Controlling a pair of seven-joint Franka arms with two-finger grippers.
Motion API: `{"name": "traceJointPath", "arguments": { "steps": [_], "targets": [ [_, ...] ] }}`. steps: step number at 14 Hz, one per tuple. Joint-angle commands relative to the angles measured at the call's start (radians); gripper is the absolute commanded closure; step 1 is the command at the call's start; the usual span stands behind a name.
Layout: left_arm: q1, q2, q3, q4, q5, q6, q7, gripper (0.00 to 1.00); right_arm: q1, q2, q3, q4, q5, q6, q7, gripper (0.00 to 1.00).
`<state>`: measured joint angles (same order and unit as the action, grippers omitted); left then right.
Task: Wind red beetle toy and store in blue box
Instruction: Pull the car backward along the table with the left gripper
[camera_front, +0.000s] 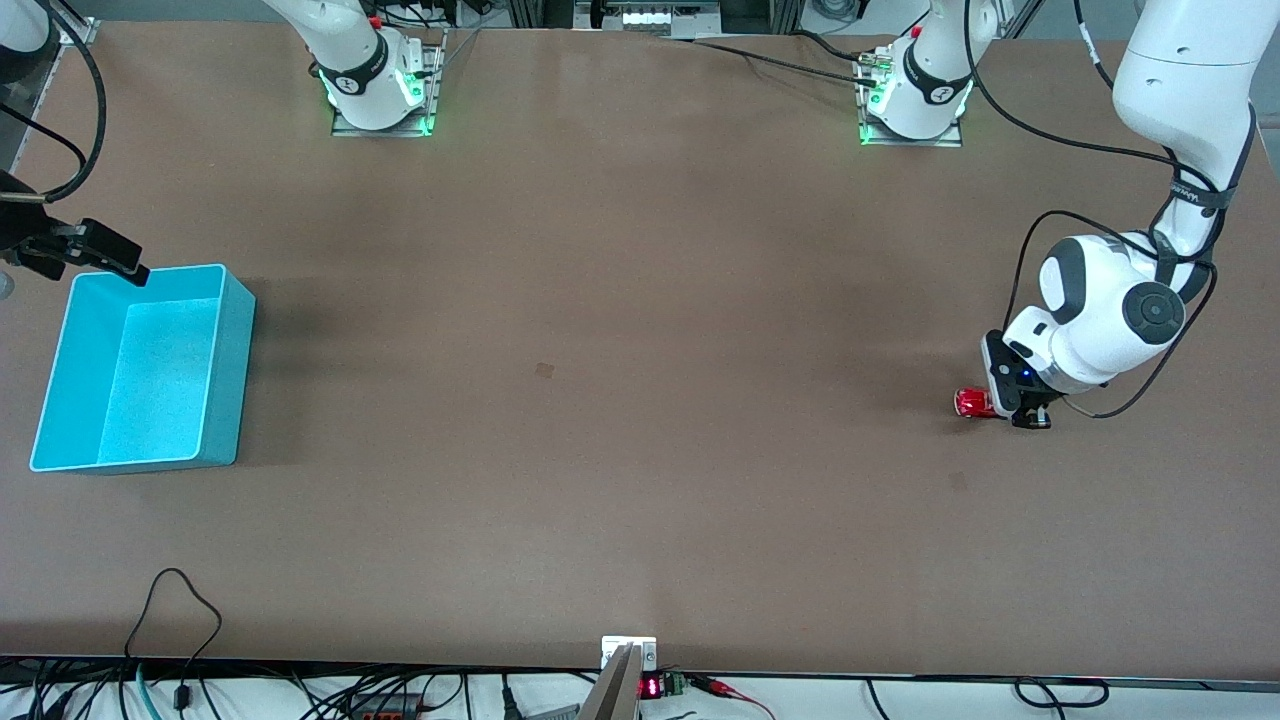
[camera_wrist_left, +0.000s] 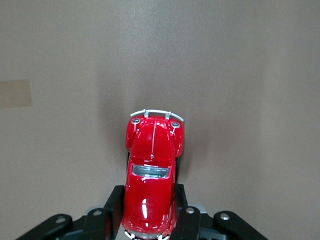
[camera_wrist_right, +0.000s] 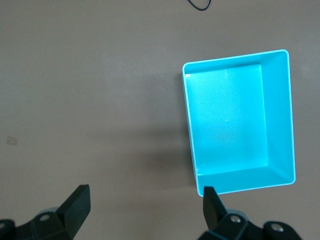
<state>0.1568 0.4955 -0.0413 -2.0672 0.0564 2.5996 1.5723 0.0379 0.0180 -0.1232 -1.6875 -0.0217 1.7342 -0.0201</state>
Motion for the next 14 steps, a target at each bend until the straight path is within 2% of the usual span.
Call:
{"name": "traceJointPath", "arguments": {
  "steps": [1, 5, 9, 14],
  "targets": [
    [0.004, 0.008, -0.003, 0.004, 0.013, 0.004, 0.015, 0.82, -0.006, 0.008, 0.001, 0.019, -0.003, -0.004, -0.012, 0.00],
    [0.010, 0.012, -0.003, 0.004, 0.013, 0.002, 0.015, 0.82, -0.007, 0.010, -0.001, 0.019, -0.003, -0.004, -0.012, 0.00],
    [0.070, 0.021, -0.003, 0.007, 0.013, 0.002, 0.023, 0.82, -0.007, 0.010, -0.001, 0.019, -0.003, -0.004, -0.012, 0.00],
    [0.162, 0.023, -0.003, 0.016, 0.013, 0.002, 0.143, 0.83, -0.007, 0.010, -0.001, 0.019, -0.003, -0.004, -0.012, 0.00]
  ]
}}
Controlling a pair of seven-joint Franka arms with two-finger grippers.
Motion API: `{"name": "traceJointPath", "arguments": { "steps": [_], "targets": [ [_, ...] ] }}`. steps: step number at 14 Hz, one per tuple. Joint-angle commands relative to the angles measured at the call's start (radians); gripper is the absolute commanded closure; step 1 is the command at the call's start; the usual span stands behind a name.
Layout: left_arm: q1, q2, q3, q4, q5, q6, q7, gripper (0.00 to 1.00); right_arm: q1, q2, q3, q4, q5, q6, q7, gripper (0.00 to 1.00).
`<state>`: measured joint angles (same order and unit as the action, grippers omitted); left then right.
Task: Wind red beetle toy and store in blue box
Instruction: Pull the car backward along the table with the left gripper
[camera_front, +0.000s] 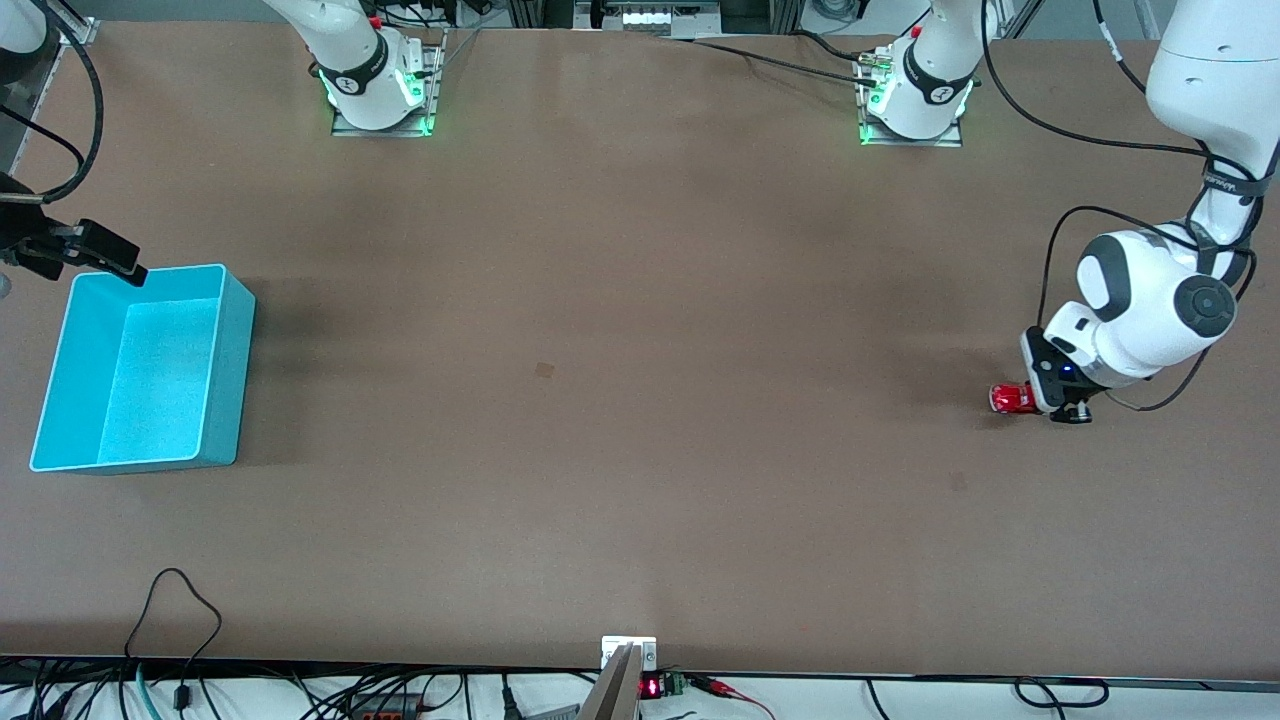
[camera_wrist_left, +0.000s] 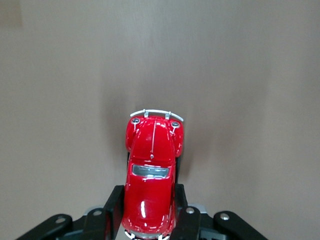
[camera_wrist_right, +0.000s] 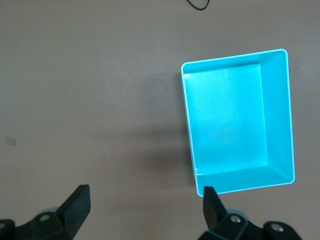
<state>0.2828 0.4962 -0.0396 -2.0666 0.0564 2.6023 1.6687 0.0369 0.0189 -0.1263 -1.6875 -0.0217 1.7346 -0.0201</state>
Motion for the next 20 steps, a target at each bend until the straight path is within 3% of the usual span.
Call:
{"name": "traceJointPath", "arguments": {
  "steps": [1, 14, 15, 17, 20],
  "targets": [
    [0.053, 0.022, -0.005, 0.017, 0.013, -0.001, 0.066, 0.83, -0.006, 0.009, 0.002, 0.019, -0.003, -0.004, -0.012, 0.00],
    [0.153, 0.073, -0.005, 0.059, 0.013, 0.002, 0.160, 0.82, -0.005, 0.009, 0.002, 0.019, -0.001, -0.006, -0.012, 0.00],
    [0.151, 0.071, -0.006, 0.060, 0.013, 0.002, 0.158, 0.73, -0.005, 0.009, 0.002, 0.019, -0.001, -0.006, -0.012, 0.00],
    [0.151, 0.052, -0.006, 0.060, 0.013, -0.001, 0.161, 0.00, -0.005, 0.009, 0.002, 0.019, -0.001, -0.006, -0.012, 0.00],
    [0.142, -0.011, -0.011, 0.059, 0.010, -0.045, 0.146, 0.00, -0.005, 0.009, 0.002, 0.019, -0.001, -0.006, -0.012, 0.00]
  ]
}}
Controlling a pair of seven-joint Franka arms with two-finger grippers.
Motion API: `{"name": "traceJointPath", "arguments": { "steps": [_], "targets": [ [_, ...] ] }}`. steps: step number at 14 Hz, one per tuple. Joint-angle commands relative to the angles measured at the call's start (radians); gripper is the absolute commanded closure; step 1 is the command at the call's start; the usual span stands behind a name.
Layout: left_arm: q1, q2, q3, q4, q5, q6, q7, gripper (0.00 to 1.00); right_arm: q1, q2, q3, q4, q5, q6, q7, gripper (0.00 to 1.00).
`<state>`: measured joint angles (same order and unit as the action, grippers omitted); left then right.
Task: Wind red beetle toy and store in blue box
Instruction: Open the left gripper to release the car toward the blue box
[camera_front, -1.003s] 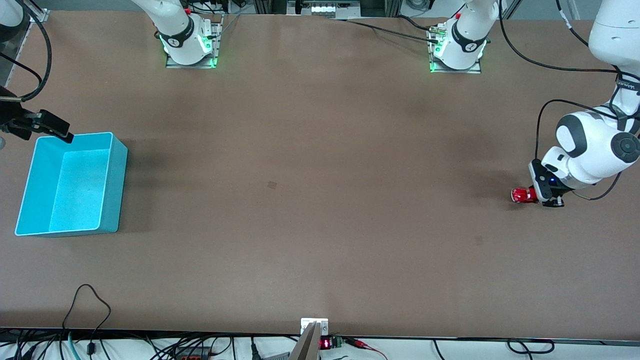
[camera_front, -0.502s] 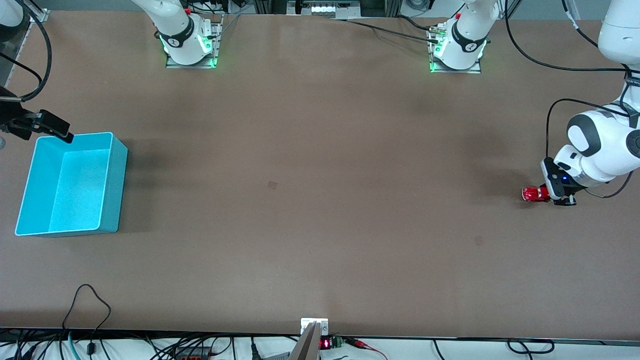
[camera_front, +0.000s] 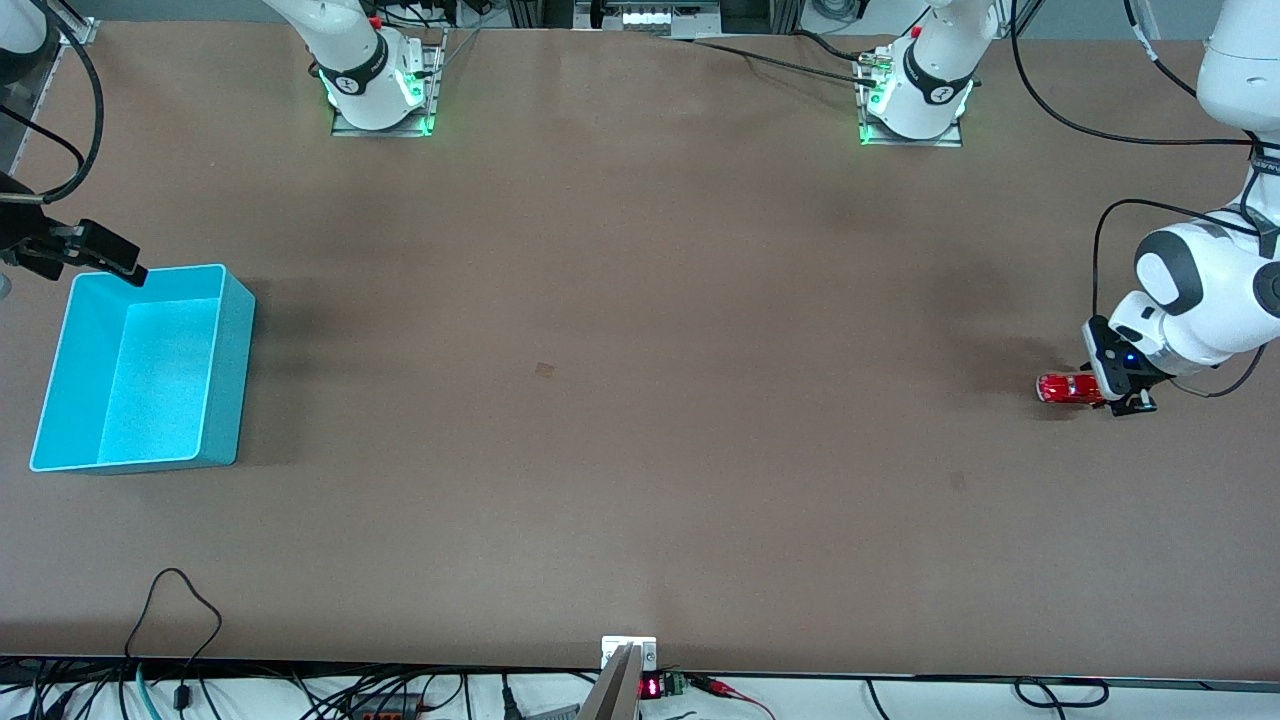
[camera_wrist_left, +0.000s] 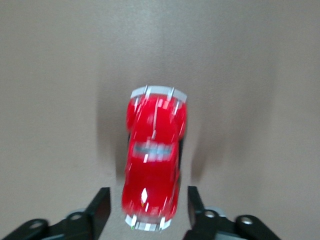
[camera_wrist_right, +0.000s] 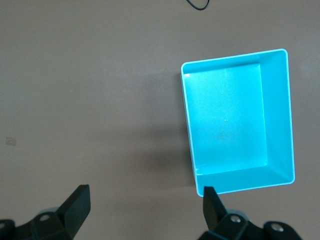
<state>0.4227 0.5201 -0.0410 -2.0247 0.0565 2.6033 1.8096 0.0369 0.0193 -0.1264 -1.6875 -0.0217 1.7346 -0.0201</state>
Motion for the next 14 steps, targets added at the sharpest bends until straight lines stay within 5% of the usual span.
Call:
{"name": "traceJointPath", "arguments": {
  "steps": [1, 14],
  "targets": [
    [0.002, -0.054, -0.019, 0.018, 0.010, -0.072, -0.006, 0.00, -0.005, 0.008, 0.002, 0.019, -0.001, -0.006, -0.012, 0.00],
    [0.007, -0.285, -0.037, 0.023, 0.008, -0.432, -0.196, 0.00, -0.005, 0.008, 0.002, 0.019, -0.001, -0.006, -0.012, 0.00]
  ]
}}
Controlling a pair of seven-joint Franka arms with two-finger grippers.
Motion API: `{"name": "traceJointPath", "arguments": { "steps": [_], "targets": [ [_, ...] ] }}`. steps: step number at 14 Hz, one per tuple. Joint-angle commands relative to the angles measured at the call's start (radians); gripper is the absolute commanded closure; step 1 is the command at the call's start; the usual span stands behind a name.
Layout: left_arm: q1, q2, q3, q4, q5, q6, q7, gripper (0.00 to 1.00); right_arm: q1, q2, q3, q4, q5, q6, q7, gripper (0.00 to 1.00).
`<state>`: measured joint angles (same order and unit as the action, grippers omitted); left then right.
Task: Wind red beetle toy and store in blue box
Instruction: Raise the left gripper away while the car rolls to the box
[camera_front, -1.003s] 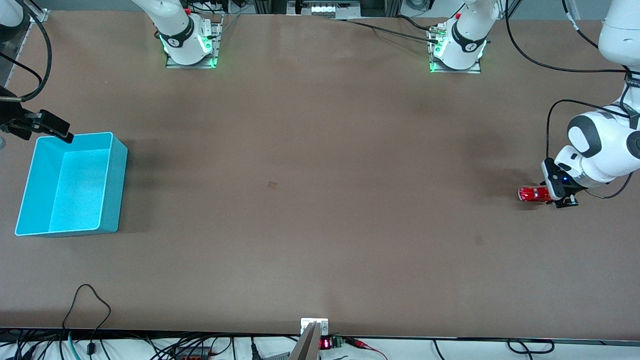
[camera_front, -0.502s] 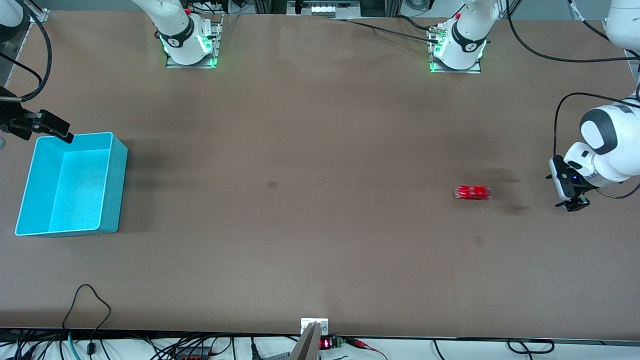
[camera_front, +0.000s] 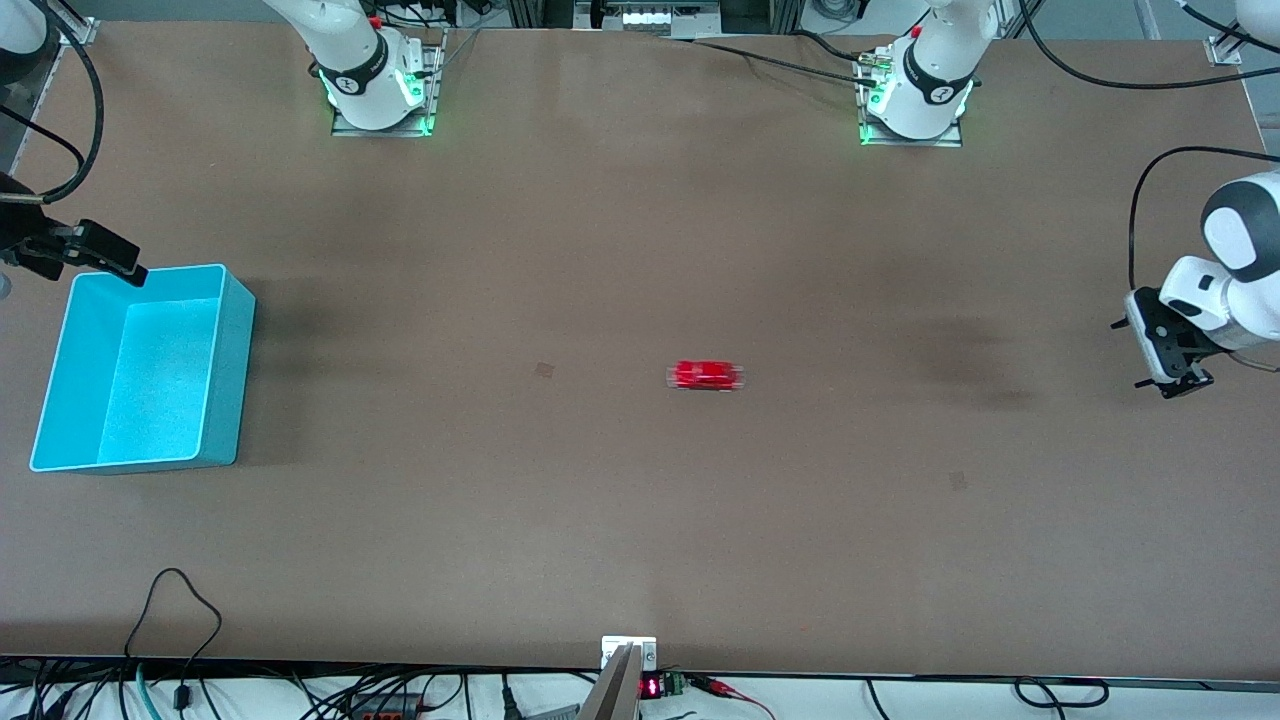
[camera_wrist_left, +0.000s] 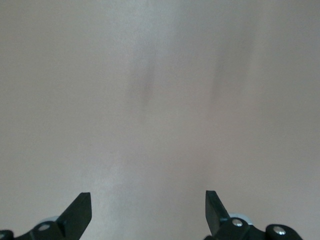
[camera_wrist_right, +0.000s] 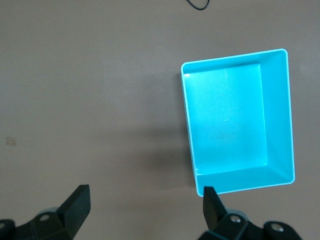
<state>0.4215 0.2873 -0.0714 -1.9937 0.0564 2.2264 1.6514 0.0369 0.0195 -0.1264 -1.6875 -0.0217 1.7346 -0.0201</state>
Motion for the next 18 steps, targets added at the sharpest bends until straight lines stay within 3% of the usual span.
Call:
{"name": "traceJointPath", "arguments": {
  "steps": [1, 6, 11, 18],
  "targets": [
    [0.008, -0.075, -0.007, -0.008, 0.008, -0.083, -0.056, 0.00, -0.005, 0.008, 0.002, 0.018, -0.001, -0.006, -0.012, 0.00],
    [0.006, -0.155, -0.010, 0.010, 0.008, -0.192, -0.136, 0.00, -0.005, 0.008, 0.002, 0.018, -0.001, -0.006, -0.012, 0.00],
    [0.005, -0.155, -0.051, 0.130, 0.010, -0.381, -0.280, 0.00, -0.005, 0.008, 0.002, 0.018, 0.000, -0.006, -0.012, 0.00],
    [0.005, -0.155, -0.110, 0.213, 0.007, -0.562, -0.533, 0.00, -0.005, 0.008, 0.002, 0.018, -0.001, -0.004, -0.012, 0.00]
  ]
}}
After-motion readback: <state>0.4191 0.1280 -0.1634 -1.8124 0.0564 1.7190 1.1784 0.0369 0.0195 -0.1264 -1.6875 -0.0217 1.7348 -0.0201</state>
